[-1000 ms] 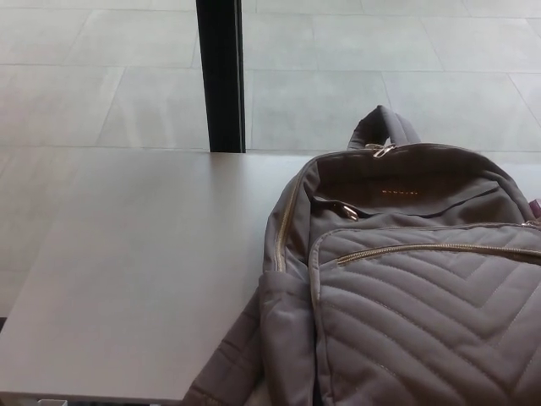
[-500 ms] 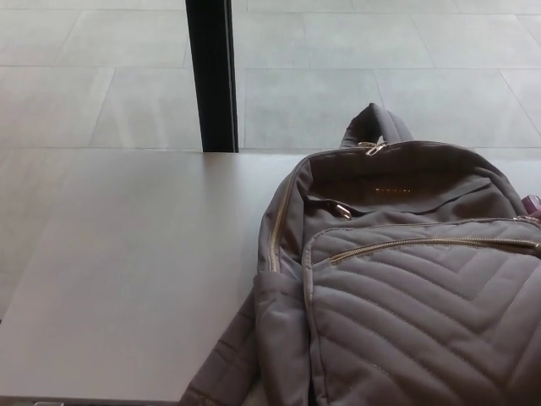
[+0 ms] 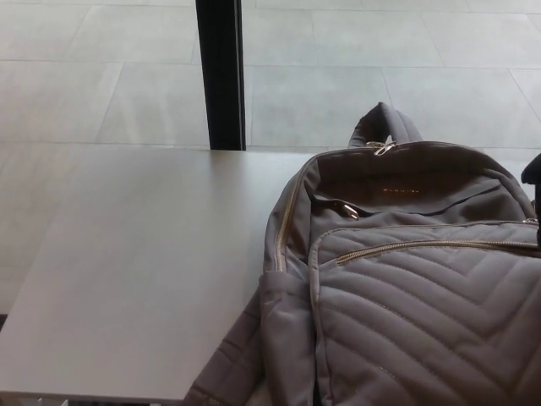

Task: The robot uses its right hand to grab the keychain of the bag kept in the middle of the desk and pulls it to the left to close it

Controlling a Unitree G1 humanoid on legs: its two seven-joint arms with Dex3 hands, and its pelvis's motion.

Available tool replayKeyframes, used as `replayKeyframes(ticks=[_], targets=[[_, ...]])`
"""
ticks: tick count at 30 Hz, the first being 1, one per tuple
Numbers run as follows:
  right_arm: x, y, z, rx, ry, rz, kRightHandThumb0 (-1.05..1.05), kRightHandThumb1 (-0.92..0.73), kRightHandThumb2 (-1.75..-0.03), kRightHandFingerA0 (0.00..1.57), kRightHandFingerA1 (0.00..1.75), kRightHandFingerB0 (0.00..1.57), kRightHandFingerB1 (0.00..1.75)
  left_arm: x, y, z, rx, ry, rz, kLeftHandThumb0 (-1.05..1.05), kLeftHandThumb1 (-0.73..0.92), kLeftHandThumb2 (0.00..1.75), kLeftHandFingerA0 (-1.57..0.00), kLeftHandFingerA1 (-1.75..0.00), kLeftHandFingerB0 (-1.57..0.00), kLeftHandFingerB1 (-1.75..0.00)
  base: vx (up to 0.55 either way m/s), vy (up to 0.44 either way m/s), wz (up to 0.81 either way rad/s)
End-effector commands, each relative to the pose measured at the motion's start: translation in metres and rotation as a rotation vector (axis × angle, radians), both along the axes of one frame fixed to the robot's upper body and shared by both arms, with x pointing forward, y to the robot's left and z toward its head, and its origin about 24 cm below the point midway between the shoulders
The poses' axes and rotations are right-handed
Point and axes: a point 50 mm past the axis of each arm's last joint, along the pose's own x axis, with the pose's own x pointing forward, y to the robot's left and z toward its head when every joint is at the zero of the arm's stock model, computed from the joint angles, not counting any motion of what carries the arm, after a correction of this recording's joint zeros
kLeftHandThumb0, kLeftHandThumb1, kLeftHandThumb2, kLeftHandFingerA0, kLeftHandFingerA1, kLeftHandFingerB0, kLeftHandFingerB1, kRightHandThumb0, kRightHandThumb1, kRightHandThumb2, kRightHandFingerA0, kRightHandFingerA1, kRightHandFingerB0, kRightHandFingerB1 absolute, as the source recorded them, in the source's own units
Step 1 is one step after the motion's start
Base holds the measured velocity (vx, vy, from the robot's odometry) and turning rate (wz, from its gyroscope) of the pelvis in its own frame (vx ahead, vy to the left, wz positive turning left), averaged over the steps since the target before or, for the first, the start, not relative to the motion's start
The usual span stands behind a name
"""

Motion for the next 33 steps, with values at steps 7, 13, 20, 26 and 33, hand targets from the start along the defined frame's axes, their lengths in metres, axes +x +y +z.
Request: replayKeyframes(ticks=[7,13,20,26,33], targets=[[0.009,0.053,-0.048,0.049,0.403,0.114,-0.12,-0.44,-1.31,0.99,1.75,0.84,1.58,0.004,0.001,0.004,0.025,-0.011,-0.044,-0.59,0.89,0.67,-0.83,-0.60,-0.67,-0.45,0.00,0.000,0.00],[0.011,0.104,-0.062,0.107,0.416,0.179,-0.15,-0.44,-1.39,1.02,1.75,0.84,1.57,0.006,0.001,0.002,0.020,-0.001,-0.046,-0.59,0.89,0.67,-0.84,-0.59,-0.64,-0.45,0.00,0.000,0.00],[0.020,0.157,-0.056,0.161,0.404,0.221,-0.18,-0.46,-1.37,1.00,1.75,0.83,1.57,0.008,0.000,0.000,0.024,0.008,-0.038,-0.58,0.89,0.67,-0.82,-0.59,-0.64,-0.46,0.00,0.000,0.00],[0.023,0.197,-0.046,0.087,0.351,0.288,-0.23,-0.48,-1.18,0.95,1.75,0.80,1.70,0.010,-0.002,0.000,0.019,0.005,-0.056,-0.60,0.90,0.67,-0.81,-0.59,-0.65,-0.46,0.00,0.000,0.00],[0.013,0.262,-0.039,0.077,0.330,0.398,-0.23,-0.62,-1.03,0.94,1.75,0.79,1.63,0.018,-0.007,-0.004,0.019,0.008,-0.082,-0.60,0.91,0.67,-0.82,-0.58,-0.64,-0.45,0.00,0.000,0.00]])
